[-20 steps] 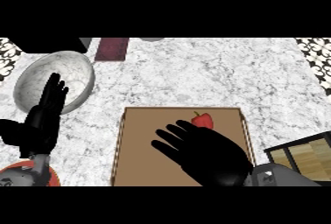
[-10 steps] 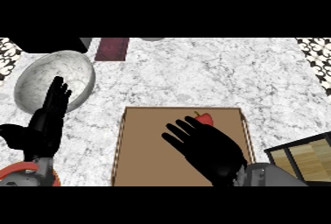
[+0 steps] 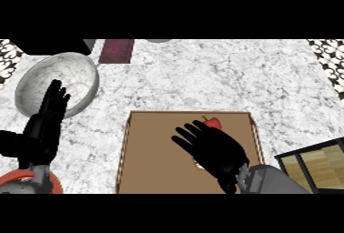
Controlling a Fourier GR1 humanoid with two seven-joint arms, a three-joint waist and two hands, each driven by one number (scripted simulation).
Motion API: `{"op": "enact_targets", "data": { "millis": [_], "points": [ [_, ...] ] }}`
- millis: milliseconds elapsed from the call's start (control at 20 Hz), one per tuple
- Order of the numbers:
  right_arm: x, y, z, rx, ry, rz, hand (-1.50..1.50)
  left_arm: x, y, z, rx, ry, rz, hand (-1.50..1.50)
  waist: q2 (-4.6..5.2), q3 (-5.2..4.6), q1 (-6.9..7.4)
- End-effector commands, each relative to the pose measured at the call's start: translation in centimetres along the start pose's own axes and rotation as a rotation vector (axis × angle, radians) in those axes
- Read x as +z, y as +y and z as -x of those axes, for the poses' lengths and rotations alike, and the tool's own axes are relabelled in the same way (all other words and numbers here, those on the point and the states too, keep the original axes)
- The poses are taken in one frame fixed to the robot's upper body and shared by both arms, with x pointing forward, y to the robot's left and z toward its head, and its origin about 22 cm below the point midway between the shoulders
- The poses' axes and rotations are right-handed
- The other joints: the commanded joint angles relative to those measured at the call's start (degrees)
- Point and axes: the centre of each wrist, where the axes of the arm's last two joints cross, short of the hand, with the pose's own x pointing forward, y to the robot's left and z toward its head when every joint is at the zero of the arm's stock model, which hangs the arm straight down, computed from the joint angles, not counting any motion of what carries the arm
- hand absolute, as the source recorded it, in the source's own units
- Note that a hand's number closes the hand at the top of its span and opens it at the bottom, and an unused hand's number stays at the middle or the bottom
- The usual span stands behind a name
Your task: Pick the cupcake from the tray and place it in the tiered shelf
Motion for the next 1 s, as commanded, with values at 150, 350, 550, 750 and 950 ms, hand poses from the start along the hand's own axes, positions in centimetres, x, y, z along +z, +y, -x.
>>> {"op": "enact_targets", "data": {
  "millis": [150, 350, 550, 750, 950],
  "points": [
    [-1.6, 0.1, 1.1, -0.022, -0.023, 0.006, -1.5, -0.8, -0.2, 0.9, 0.013, 0.014, 0.003, 0.0, 0.01, -0.01, -0.08],
    [-1.5, 2.3, 1.2, -0.037, -0.054, 0.025, -1.5, -1.0, -0.7, -1.5, 0.013, 0.013, 0.017, 0.0, -0.02, 0.0, -0.17],
    [-3.2, 5.2, 1.2, -0.025, -0.064, 0.038, -1.5, -0.5, -1.3, -0.4, 0.012, 0.0, -0.008, 0.0, 0.01, 0.01, -0.07],
    [-3.8, 3.8, 1.5, -0.038, -0.046, -0.004, -1.5, -1.1, -0.8, 0.6, 0.011, -0.007, -0.002, 0.0, 0.02, -0.01, -0.16],
    [-3.8, 6.3, -0.1, -0.022, -0.034, -0.073, 1.5, -1.8, -0.1, -1.1, -0.007, 0.004, -0.007, 0.0, -0.02, -0.01, -0.29]
  ]
}}
